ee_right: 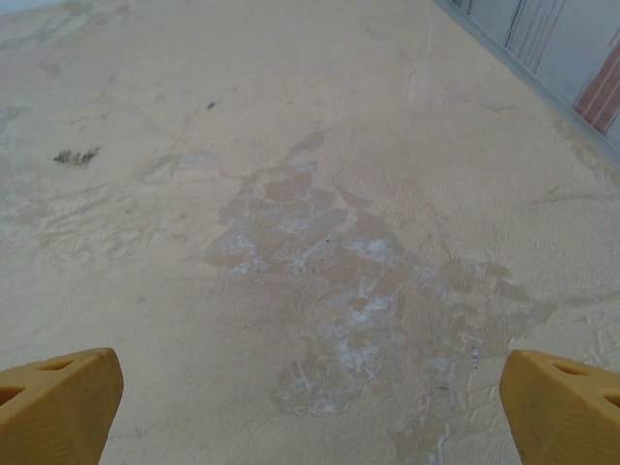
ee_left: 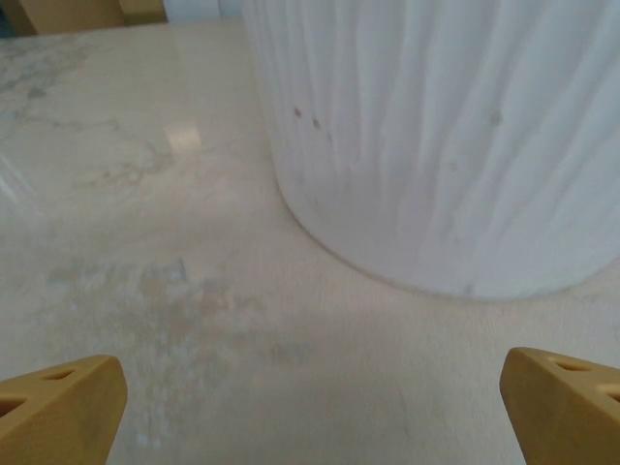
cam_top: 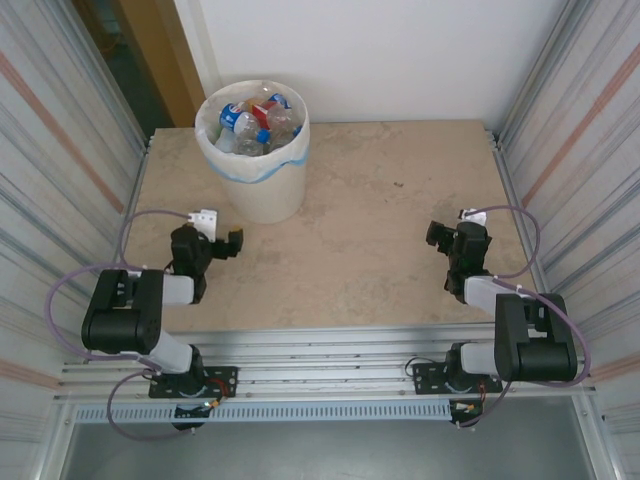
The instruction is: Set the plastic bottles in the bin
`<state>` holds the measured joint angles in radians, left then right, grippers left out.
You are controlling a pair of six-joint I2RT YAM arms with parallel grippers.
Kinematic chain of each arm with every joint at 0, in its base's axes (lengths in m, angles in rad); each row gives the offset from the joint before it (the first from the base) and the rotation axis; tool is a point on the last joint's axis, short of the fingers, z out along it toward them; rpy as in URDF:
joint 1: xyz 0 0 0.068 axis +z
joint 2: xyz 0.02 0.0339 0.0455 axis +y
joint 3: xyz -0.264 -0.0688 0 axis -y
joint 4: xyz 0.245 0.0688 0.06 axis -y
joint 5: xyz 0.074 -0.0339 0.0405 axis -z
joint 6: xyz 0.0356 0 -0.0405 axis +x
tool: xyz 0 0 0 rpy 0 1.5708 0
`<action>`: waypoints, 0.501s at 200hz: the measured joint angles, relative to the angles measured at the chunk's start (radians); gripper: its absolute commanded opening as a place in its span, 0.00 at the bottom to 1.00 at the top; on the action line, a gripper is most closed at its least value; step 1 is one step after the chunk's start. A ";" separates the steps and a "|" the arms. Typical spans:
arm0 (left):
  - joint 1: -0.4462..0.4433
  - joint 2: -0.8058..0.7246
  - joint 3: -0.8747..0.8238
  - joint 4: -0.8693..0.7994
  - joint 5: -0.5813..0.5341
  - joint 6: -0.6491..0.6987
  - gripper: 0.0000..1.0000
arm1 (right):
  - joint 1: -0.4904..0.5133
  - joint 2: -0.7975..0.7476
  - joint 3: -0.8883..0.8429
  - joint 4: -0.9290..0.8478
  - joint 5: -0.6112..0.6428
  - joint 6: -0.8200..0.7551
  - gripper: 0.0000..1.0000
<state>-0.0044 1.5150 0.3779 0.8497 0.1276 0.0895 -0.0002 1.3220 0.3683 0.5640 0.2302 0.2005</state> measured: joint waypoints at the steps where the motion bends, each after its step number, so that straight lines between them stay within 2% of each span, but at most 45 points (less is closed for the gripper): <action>1: 0.002 0.000 0.002 -0.001 0.002 0.000 0.99 | 0.000 0.000 0.000 0.001 0.000 0.000 0.98; 25: 0.040 0.000 0.021 -0.016 0.034 -0.008 0.99 | 0.005 -0.001 0.000 0.004 0.000 -0.005 0.98; 58: 0.019 0.000 0.021 -0.048 0.010 -0.015 0.99 | 0.023 -0.026 0.000 0.004 -0.005 -0.025 0.98; 100: 0.011 0.000 0.021 -0.069 -0.006 -0.015 0.99 | 0.029 -0.004 0.000 0.064 -0.074 -0.080 0.98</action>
<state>0.0063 1.5150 0.3992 0.7811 0.1211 0.0742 0.0288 1.3178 0.3679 0.6281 0.1558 0.1207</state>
